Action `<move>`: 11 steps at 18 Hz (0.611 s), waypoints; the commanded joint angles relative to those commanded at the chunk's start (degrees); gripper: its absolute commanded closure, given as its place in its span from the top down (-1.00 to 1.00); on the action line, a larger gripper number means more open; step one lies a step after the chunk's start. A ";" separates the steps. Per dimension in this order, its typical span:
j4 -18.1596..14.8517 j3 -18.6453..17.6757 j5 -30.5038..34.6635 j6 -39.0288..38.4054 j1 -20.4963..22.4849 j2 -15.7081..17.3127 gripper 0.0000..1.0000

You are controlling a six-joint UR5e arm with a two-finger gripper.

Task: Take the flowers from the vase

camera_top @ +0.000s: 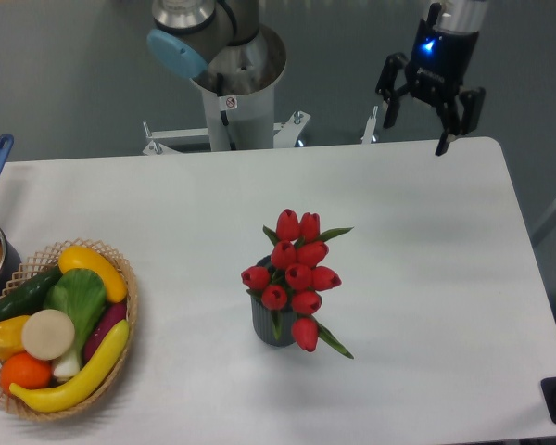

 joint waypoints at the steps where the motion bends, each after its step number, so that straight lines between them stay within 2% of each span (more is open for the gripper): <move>1: 3.13 0.34 0.17 -3.41 -1.13 -2.70 1.00; 6: 4.13 -0.09 -0.87 -3.27 -1.06 -4.57 1.00; 8: 4.04 -0.44 -3.15 -3.27 -0.62 -4.66 1.00; 11: 4.22 -1.58 -10.17 -3.27 -0.35 -5.44 1.00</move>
